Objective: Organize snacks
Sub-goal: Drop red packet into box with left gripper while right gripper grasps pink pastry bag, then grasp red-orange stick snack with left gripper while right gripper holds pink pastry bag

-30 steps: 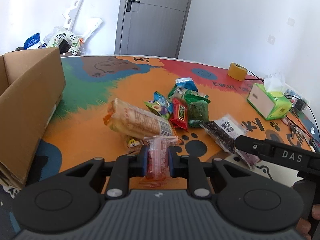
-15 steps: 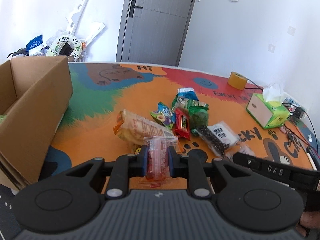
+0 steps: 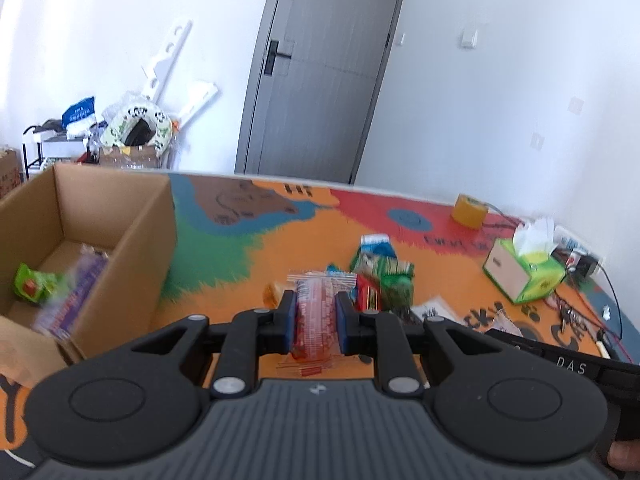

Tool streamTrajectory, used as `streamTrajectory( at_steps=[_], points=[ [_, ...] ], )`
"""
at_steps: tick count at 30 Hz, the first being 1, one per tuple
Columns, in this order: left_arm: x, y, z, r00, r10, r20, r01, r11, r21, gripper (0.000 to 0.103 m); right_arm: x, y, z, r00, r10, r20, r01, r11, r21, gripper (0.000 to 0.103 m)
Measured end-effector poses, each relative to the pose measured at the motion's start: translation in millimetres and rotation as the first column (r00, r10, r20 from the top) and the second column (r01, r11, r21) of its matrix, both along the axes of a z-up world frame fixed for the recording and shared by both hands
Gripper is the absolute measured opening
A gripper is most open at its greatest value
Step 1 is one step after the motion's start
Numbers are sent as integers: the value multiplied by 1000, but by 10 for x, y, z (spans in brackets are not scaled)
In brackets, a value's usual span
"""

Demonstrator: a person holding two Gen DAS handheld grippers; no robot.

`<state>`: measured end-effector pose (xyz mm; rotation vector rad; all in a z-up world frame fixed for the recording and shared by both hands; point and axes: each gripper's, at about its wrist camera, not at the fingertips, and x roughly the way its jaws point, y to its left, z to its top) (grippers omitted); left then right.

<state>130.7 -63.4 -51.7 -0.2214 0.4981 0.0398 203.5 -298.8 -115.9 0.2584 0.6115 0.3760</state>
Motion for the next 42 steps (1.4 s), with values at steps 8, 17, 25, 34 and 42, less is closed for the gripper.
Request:
streamTrajectory(
  at_steps=[8,17,25,34,42],
  points=[
    [-33,182,142,999,4,51,-3,1000,-17,7,-23,231,203,998,43,42,-43,999,-8,41],
    [-5,255,-1,999,0,-33,-1,1000,-30,12,-3,439,187,996,79,40,-78,997,-10,41],
    [58,235,-260,996,29,-82,-28,999,16,42,2,430,14,998,64,-7,-64,998,-13,41],
    [224,214,-477,985,156,-77,-148,983,109,48,75,367,-179,997,57,-56,-56,998,15,41],
    [404,195,-613,973,209,-93,-192,968,162,48,159,303,-263,995,55,-80,-53,998,31,41]
  ],
)
